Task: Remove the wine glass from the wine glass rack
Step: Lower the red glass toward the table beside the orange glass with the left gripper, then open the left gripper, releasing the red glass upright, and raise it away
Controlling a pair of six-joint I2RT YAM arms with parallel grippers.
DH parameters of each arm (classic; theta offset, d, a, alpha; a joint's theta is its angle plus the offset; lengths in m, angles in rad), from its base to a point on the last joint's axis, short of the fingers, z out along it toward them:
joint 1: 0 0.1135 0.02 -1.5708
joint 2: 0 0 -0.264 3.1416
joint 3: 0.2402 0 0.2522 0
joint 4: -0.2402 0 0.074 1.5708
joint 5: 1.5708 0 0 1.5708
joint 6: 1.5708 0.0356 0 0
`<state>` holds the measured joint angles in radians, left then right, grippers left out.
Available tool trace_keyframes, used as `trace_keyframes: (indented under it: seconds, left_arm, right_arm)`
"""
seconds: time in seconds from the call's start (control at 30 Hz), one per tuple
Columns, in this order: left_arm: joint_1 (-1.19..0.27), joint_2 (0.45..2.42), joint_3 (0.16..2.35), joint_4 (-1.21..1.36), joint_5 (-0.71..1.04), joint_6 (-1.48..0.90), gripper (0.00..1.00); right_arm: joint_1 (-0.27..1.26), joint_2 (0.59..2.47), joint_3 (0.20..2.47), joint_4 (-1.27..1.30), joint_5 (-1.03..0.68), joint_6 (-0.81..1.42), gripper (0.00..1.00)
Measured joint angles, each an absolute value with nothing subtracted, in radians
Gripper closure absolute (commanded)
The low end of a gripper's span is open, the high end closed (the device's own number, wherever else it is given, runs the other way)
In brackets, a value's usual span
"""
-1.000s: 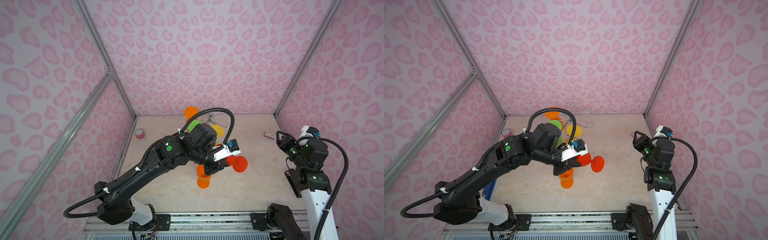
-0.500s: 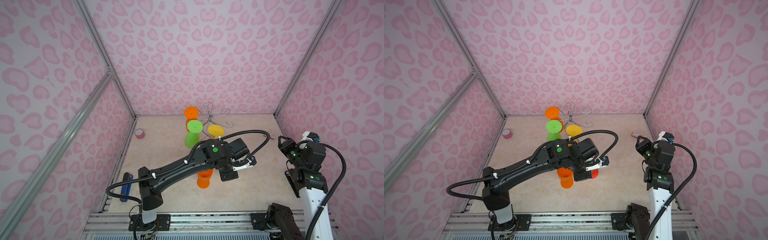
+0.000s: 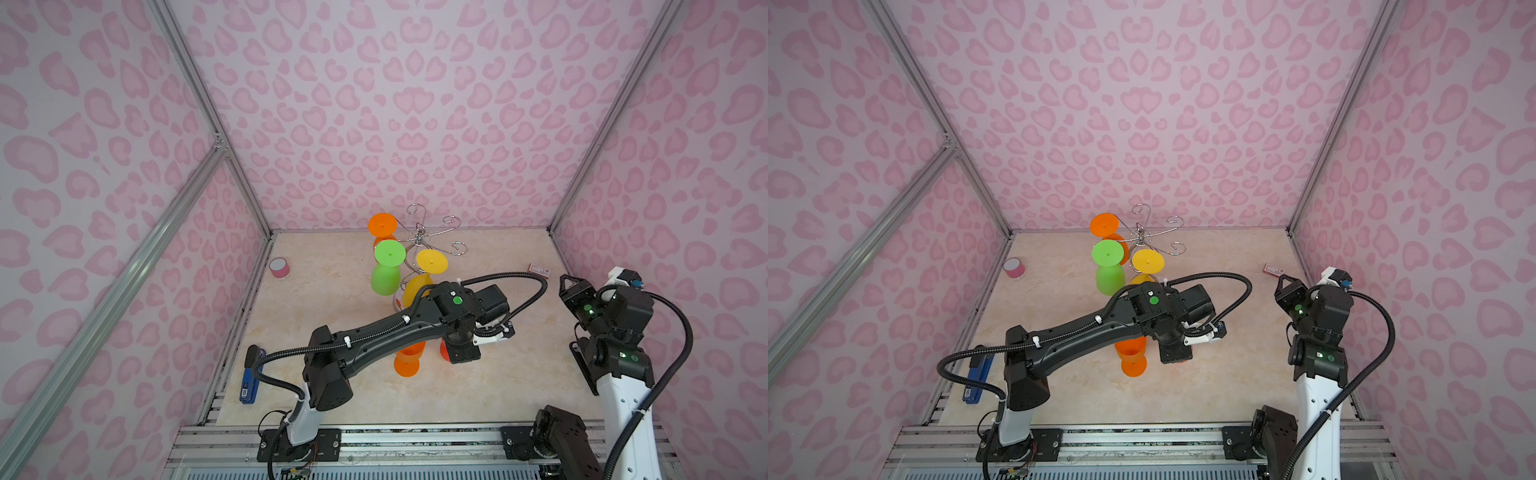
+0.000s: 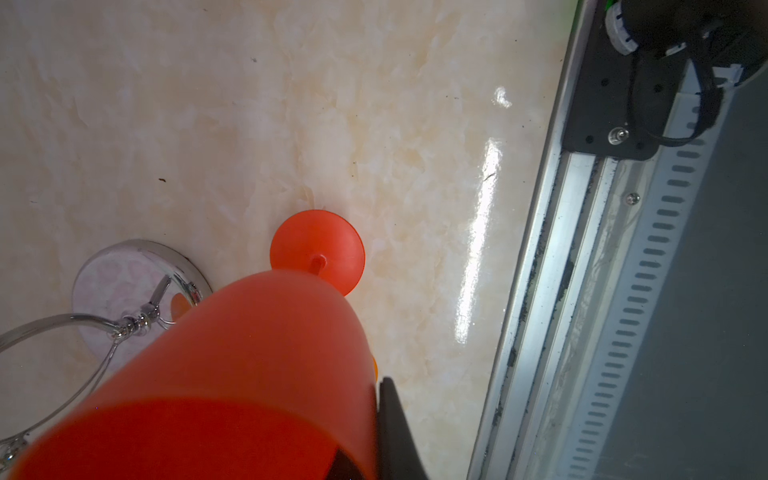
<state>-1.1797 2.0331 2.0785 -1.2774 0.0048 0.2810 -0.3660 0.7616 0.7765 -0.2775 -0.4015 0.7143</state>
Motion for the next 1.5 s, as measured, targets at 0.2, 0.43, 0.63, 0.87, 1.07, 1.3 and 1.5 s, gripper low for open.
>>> trace_keyframes:
  seconds: [0.2,0.43,0.63,0.87,1.07,1.3,1.5]
  left_arm:
    - [-1.174,2.08,2.078,-1.276,0.017,0.281,0.98]
    - [-1.156,2.111,2.078,-1.261,0.033,0.28,0.9]
    - [-1.154,2.116,2.078,-1.258,0.034,0.276,0.72]
    - [-1.153,2.115,2.099,-1.262,0.037,0.26,0.47]
    - [-1.154,2.054,2.169,-1.262,0.0,0.246,0.35]
    - [-1.156,1.805,2.187,-1.232,-0.007,0.193,0.35]
    - [-1.085,1.53,2.014,-1.084,0.019,0.089,0.35]
  right_arm:
    - [-0.367,0.759,0.769,-0.274,-0.402,0.714,0.56]
    - [-0.369,0.758,0.763,-0.274,-0.413,0.715,0.56]
    - [-0.369,0.759,0.763,-0.274,-0.416,0.715,0.56]
    - [-0.369,0.758,0.755,-0.263,-0.42,0.723,0.56]
    - [-0.369,0.757,0.755,-0.253,-0.424,0.723,0.56]
    - [-0.369,0.755,0.746,-0.244,-0.443,0.746,0.56]
    - [-0.358,0.727,0.771,-0.233,-0.491,0.78,0.56]
